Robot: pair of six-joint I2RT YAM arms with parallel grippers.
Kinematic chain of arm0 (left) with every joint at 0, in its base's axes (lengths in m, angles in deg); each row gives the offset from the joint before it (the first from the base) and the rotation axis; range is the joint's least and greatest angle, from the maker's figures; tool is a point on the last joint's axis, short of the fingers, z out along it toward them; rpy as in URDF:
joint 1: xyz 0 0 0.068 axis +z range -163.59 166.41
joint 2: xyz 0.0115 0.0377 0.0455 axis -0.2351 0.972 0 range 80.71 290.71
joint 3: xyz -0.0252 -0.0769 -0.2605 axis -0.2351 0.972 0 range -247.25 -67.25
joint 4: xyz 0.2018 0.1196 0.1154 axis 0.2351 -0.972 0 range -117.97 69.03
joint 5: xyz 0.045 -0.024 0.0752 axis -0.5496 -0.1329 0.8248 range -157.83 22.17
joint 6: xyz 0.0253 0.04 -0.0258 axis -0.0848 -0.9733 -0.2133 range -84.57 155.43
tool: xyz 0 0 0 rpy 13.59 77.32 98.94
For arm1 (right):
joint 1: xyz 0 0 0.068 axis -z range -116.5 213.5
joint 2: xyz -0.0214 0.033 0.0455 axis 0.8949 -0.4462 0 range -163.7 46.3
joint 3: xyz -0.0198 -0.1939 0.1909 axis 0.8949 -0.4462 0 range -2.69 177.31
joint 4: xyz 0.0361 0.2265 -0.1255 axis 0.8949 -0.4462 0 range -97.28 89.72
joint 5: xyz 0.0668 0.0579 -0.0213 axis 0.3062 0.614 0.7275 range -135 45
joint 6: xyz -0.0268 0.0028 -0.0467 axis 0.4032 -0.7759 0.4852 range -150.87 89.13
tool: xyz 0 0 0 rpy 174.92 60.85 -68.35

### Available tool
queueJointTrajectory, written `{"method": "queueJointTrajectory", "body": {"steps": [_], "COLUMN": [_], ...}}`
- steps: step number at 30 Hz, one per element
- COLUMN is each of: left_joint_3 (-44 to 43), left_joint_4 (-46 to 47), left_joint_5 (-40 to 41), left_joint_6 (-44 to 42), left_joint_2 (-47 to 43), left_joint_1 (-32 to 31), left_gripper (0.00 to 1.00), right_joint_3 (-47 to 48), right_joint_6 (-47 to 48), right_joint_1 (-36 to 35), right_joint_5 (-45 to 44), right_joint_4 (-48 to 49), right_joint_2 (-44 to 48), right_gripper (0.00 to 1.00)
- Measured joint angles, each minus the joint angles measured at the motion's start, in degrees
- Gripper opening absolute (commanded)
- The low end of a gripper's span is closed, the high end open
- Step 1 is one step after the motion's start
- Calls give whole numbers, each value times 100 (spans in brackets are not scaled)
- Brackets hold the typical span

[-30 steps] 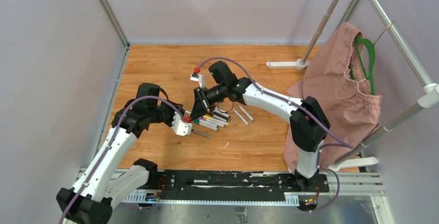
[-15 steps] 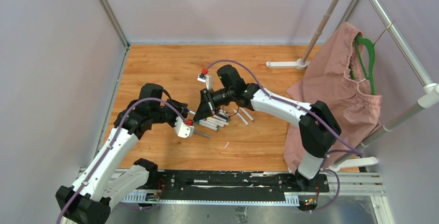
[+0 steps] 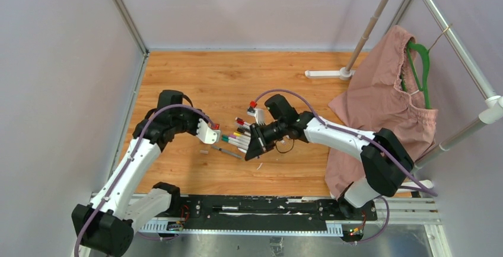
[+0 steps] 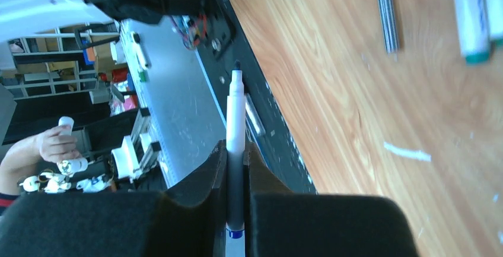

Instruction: Open the pen caps

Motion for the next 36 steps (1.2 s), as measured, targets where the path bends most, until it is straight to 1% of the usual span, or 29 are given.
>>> {"method": "queueJointTrajectory", "body": {"steps": [5,8,10,11,14,15,19,22,26,28,33,36], "left_joint_3": [-22,-22,-42,-61,-105,-105,-103,-103,-103,-105,-107,-129], "left_joint_4": [-4,-111,-291,-369,-616,-675,-839,-863,-901,-914,-940,-962], "left_joint_5": [258,240,245,243,254,258,236,236,249,251,238,223], "left_joint_6": [-15,15,175,269,614,688,957,1047,1130,1196,1279,1340], "left_joint_2": [127,157,236,304,632,706,809,809,809,809,809,809], "left_joint_1": [205,223,195,184,157,160,157,157,157,157,157,157], "left_gripper": [0,0,0,0,0,0,0,0,0,0,0,0], "right_joint_3": [-284,-280,-282,-289,-402,-457,-538,-551,-551,-551,-573,-621], "right_joint_6": [258,553,763,855,1123,1200,1473,1683,1860,1906,1961,1982], "right_joint_1": [15,20,20,22,26,26,28,35,39,42,42,42], "right_joint_5": [-153,-662,-1257,-1585,-2636,-2968,-3991,-4535,-4988,-5119,-5243,-5272], "right_joint_4": [-678,-914,-1019,-1029,-927,-866,-675,-470,-280,-210,-140,-70], "right_joint_2": [208,393,553,640,894,920,702,409,76,-74,-254,-260], "right_gripper": [0,0,0,4,7,10,11,11,16,17,18,22]}}
